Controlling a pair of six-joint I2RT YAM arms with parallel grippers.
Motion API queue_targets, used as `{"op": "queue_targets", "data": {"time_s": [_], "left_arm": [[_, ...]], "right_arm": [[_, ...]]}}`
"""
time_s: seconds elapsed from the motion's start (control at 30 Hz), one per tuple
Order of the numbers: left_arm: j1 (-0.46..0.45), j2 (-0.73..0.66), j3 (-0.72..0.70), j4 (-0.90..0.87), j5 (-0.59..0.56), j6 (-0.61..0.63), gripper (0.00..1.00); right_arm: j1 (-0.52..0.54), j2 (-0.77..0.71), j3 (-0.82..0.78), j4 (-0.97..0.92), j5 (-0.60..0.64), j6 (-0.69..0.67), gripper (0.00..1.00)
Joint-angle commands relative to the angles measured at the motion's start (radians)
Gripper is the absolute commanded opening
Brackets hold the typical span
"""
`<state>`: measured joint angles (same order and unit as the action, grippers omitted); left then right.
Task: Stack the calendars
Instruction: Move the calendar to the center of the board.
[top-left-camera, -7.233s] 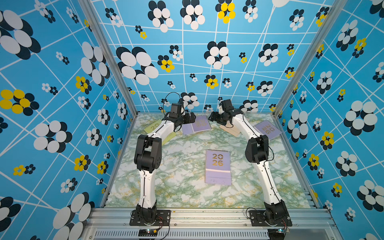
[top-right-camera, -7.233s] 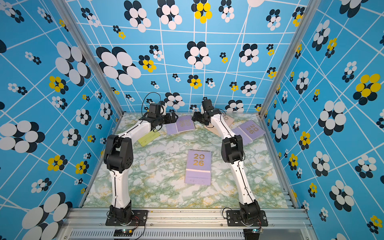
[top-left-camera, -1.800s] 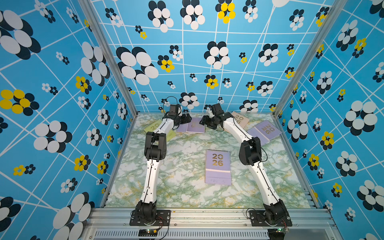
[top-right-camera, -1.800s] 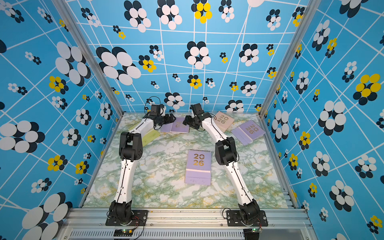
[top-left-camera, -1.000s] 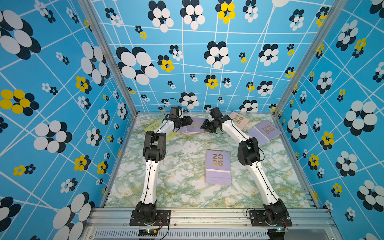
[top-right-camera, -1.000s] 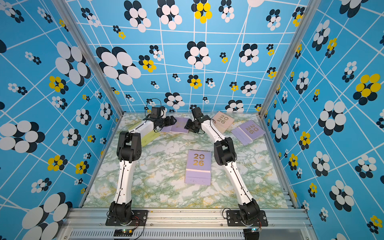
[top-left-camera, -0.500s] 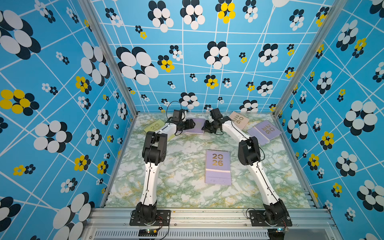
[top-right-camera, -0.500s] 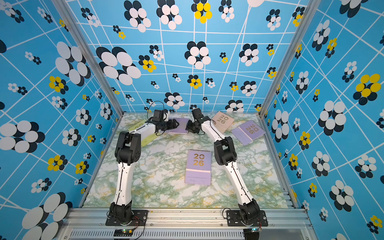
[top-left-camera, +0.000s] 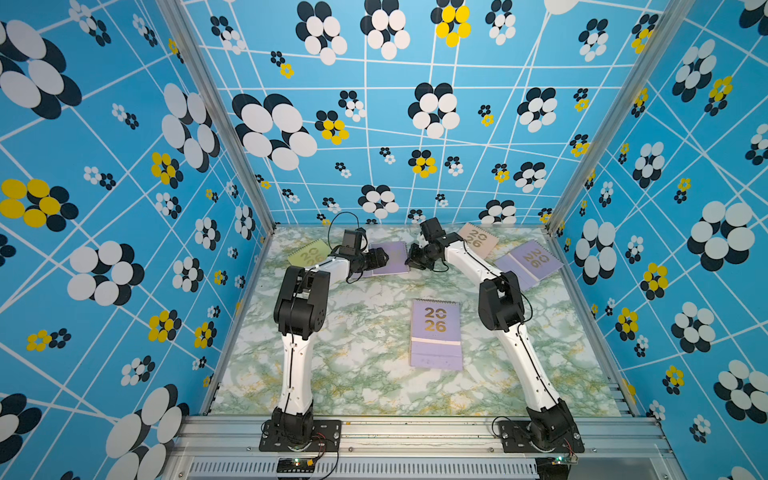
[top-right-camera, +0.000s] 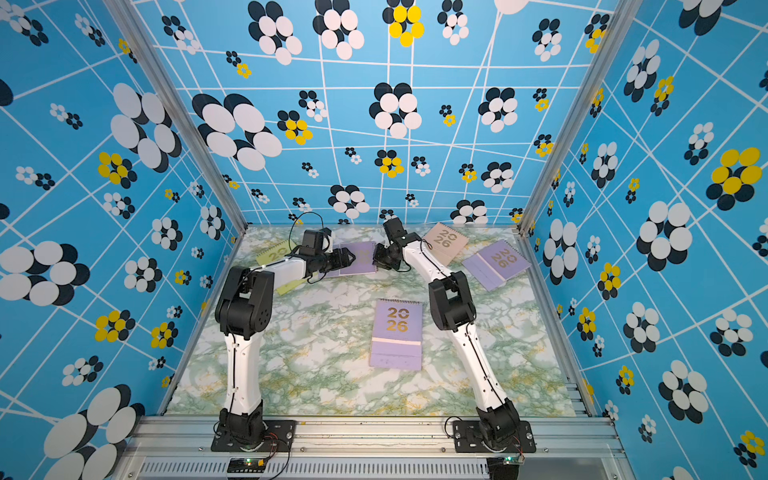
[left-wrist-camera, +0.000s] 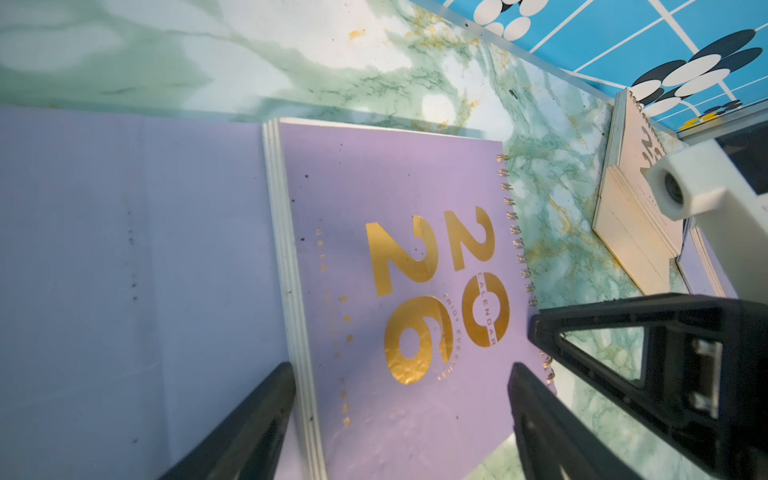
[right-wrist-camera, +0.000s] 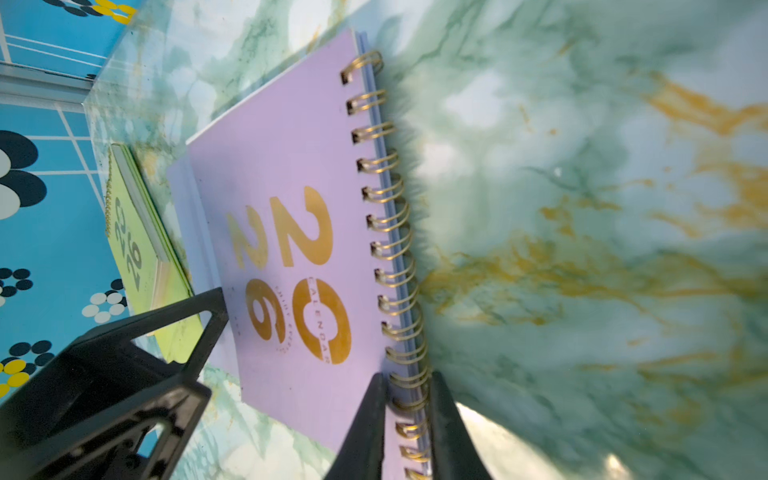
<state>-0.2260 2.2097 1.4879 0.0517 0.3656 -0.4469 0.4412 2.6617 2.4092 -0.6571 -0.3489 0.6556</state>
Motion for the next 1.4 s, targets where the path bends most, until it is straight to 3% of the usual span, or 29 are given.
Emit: {"op": "queue_targets", "data": {"time_s": [0.0, 0.6, 0.7, 0.83, 1.03, 1.37], "left_arm": [[-0.080, 0.004, -0.114, -0.113, 0.093, -0.067, 0.81], [-0.168, -0.273, -0.545, 0.037, 0.068, -0.149, 0.80], [-0.163, -0.320, -0.542, -0.013, 0.024, -0.110, 0.80], [-0.129, -0.353, -0.502, -0.079, -0.005, -0.063, 0.81], [-0.080, -0.415, -0.431, -0.172, -0.025, 0.008, 0.83], [-0.073, -0.471, -0.376, -0.284, -0.047, 0.083, 0.85]], "right_arm": [[0.042, -0.048, -0.015, -0.035, -0.024, -0.047, 0.19], [0.044, -0.012, 0.082, -0.119, -0.052, -0.164, 0.22], [0.045, 0.009, 0.119, -0.116, -0.071, -0.156, 0.24], [0.050, 0.002, 0.135, -0.110, -0.064, -0.141, 0.37], [0.050, -0.098, 0.011, -0.077, 0.009, -0.146, 0.54], [0.049, -0.222, -0.184, -0.016, 0.027, -0.087, 0.60]]}}
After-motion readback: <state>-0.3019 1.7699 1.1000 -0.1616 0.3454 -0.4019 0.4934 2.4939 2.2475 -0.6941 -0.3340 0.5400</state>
